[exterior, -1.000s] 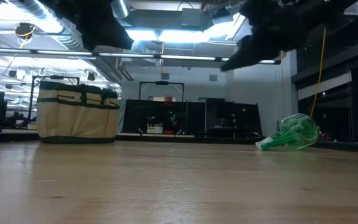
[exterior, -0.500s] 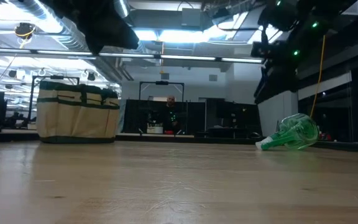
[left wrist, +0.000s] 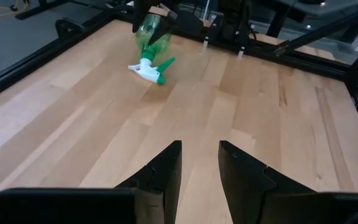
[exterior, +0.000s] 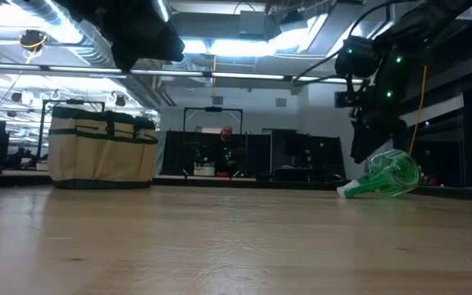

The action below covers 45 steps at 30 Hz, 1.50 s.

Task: Pick & Place Garden tools in Gardening bag
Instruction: Put the spray bottle into the gardening bag

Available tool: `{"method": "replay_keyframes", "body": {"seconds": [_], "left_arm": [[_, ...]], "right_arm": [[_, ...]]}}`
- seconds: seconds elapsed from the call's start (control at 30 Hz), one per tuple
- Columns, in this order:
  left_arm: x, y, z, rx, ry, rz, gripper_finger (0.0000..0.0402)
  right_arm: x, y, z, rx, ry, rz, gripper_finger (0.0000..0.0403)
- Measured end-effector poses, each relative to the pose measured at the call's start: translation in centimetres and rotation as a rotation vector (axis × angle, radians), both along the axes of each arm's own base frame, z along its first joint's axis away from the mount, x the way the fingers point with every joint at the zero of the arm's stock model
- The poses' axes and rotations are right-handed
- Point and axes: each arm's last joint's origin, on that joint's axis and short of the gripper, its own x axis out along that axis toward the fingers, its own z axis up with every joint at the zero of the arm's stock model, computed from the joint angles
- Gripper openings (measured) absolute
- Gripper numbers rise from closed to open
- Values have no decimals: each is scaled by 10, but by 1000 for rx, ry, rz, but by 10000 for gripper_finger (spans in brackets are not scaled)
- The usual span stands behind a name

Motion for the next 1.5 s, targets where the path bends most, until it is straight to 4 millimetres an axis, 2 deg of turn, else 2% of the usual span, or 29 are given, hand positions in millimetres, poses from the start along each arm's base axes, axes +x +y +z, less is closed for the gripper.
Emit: {"method": "replay_keyframes", "body": {"seconds": [0.53,0.83,1.0,1.07,1.23,1.37,1.5], "left_arm": [[0,0,0,-1,0,1,100],[0,0,0,-6,2,-10,100],[0,-2,0,-8,3,-20,100],[0,-2,0,2,5,-23,100],[0,-2,0,3,5,-21,100],[0,-2,0,0,6,-26,100],[0,-2,0,0,5,-26,100]], "right_arm": [[8,-12,-35,21,205,167,210],[13,-12,-60,138,276,185,210],[15,-9,-63,148,291,184,206],[17,-7,-61,137,284,185,192],[28,-1,-47,150,210,179,129],[36,6,-43,279,98,214,128],[54,15,-37,364,-103,268,128]]}}
